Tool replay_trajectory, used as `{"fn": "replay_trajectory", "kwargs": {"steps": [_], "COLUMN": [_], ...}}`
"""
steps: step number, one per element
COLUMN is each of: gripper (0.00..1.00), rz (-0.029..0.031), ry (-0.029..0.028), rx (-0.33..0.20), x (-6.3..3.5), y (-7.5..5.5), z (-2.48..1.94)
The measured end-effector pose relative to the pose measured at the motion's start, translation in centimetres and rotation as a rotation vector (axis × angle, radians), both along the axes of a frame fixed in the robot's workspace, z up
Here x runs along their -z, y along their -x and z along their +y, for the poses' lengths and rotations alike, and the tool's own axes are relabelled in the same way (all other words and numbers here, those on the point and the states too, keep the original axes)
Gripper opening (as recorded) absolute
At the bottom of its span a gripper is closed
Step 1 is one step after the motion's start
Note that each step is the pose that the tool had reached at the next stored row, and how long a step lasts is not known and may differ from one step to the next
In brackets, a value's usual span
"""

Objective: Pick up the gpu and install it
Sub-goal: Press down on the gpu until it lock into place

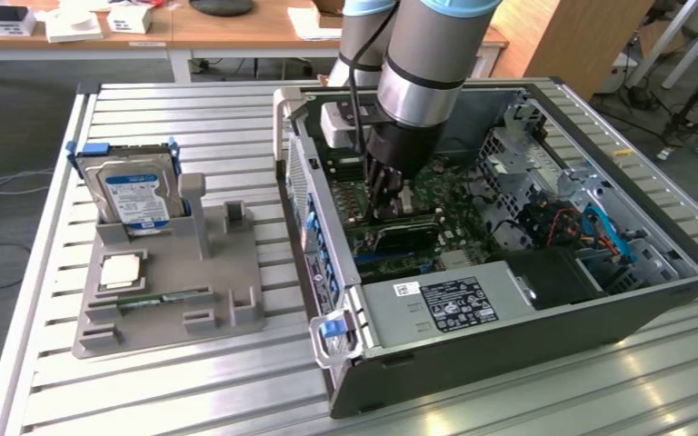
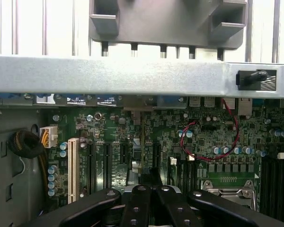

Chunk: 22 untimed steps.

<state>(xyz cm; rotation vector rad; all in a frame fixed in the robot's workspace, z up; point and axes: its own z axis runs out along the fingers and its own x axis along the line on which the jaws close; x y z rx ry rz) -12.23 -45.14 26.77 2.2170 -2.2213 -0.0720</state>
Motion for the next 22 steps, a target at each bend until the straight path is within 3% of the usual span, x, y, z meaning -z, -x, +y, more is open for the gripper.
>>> {"fn": "replay_trajectory", "kwargs": {"steps": [22], "gripper": [0.11], "rz": [0.0], "ry": [0.0002], "rx": [-0.001], "x": [0.1], "y": [0.07], "z": [-0.21]}}
